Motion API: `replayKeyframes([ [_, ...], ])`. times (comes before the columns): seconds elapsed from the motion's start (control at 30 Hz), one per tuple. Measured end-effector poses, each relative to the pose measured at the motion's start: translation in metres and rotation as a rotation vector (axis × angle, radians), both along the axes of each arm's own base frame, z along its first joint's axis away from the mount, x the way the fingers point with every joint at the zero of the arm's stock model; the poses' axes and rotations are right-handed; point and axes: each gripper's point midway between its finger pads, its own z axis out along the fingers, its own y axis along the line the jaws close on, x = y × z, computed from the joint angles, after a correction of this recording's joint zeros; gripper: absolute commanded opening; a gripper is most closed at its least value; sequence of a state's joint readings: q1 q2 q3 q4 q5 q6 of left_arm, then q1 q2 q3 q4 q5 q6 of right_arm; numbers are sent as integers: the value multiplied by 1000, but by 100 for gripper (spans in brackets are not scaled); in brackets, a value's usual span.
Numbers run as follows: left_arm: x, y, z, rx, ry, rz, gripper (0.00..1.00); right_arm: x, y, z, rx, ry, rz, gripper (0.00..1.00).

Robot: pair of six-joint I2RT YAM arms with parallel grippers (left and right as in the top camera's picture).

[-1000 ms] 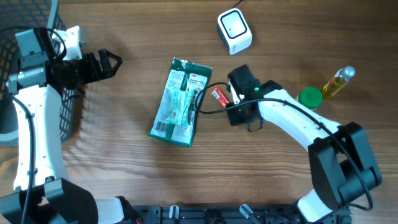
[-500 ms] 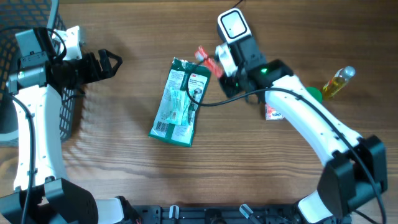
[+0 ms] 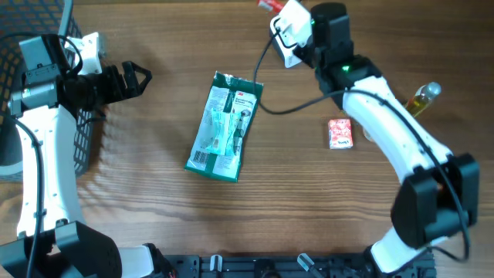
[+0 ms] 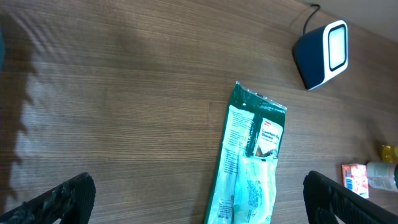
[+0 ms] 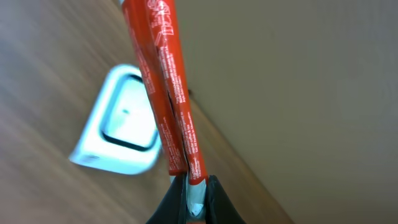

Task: Scan the item barcode
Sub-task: 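Lift the red stick and hold it against the white scanner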

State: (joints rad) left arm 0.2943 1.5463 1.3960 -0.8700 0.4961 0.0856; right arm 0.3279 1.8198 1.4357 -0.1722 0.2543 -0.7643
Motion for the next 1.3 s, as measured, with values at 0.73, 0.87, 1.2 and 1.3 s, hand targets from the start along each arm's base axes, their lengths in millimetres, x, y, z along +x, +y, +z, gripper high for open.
replayKeyframes([
  [0.73, 0, 0, 0, 0, 0, 0, 100, 50, -51, -112, -439, 39, -83, 4],
  [0.87, 0, 0, 0, 0, 0, 0, 100, 45, -37, -111, -481, 34, -68, 4],
  [1.2, 0, 0, 0, 0, 0, 0, 100, 30, -28, -118, -514, 101, -51, 4],
  [1.3, 0, 0, 0, 1, -1, 0, 100, 21, -28, -114, -499, 137, -37, 4],
])
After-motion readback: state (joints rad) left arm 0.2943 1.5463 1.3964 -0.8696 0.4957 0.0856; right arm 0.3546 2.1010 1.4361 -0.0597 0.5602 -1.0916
